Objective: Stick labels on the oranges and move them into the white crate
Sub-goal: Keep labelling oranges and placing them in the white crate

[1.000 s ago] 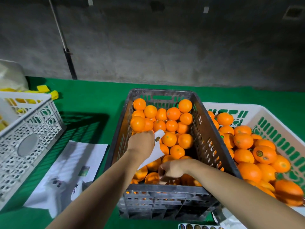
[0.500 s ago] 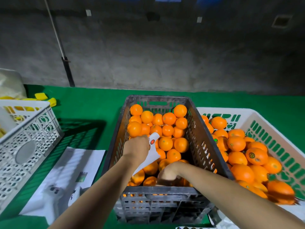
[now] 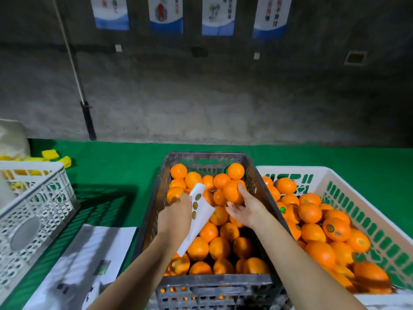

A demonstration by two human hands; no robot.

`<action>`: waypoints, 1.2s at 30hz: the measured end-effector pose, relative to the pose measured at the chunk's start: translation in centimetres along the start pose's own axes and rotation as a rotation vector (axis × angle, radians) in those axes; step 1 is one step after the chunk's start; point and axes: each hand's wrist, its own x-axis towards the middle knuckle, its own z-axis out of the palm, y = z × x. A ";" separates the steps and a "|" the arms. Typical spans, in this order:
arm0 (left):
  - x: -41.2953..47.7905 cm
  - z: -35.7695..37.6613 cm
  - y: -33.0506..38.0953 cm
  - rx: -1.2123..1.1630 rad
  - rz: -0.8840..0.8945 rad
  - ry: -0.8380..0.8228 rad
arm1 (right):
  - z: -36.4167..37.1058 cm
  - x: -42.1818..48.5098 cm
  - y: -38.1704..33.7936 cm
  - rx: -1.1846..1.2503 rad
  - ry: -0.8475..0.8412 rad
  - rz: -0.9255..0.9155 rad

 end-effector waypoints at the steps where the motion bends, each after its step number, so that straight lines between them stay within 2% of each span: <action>1: 0.0 -0.1 0.0 0.014 0.017 -0.010 | 0.1 0.1 -0.4 0.157 -0.019 -0.018; 4: -0.1 -0.2 0.0 -0.002 0.026 -0.043 | -0.1 0.2 -1.1 0.435 -0.141 -0.098; 8: 0.3 -0.1 -0.2 -0.053 0.019 -0.076 | -0.5 0.0 -1.7 0.502 -0.248 -0.137; 15: 0.5 0.1 0.1 -0.051 0.029 -0.104 | -1.2 0.0 -2.3 0.558 -0.297 -0.245; 17: 0.5 0.3 0.0 -0.041 0.038 -0.099 | -1.2 -0.2 -2.3 0.423 -0.254 -0.301; 19: 0.4 0.4 0.0 -0.020 0.052 -0.104 | -0.9 -0.6 -1.7 0.100 -0.144 -0.339; 21: 0.4 0.7 0.0 -0.058 0.048 -0.115 | -0.3 -1.2 -0.2 -0.437 -0.035 -0.459; 23: 0.6 0.9 0.0 -0.161 0.030 -0.127 | 0.0 -1.0 1.9 -0.984 -0.097 -0.599; 24: 0.7 0.9 0.0 -0.200 0.019 -0.126 | 0.1 -0.7 2.7 -1.102 -0.165 -0.600; 25: 0.8 0.8 0.0 -0.230 0.005 -0.124 | 0.4 -0.7 3.1 -1.081 -0.217 -0.545; 28: 0.9 0.7 0.0 -0.312 -0.030 -0.133 | 0.7 -1.5 2.7 -0.795 -0.308 -0.280; 30: 0.9 0.6 0.2 -0.347 -0.043 -0.148 | 0.4 -1.6 2.5 -0.727 -0.395 -0.153; 33: 0.9 0.5 0.4 -0.367 -0.045 -0.161 | 0.3 -1.6 2.8 -0.760 -0.468 -0.166; 36: 0.9 0.5 0.6 -0.380 -0.033 -0.158 | 0.5 -1.9 3.2 -0.809 -0.458 -0.224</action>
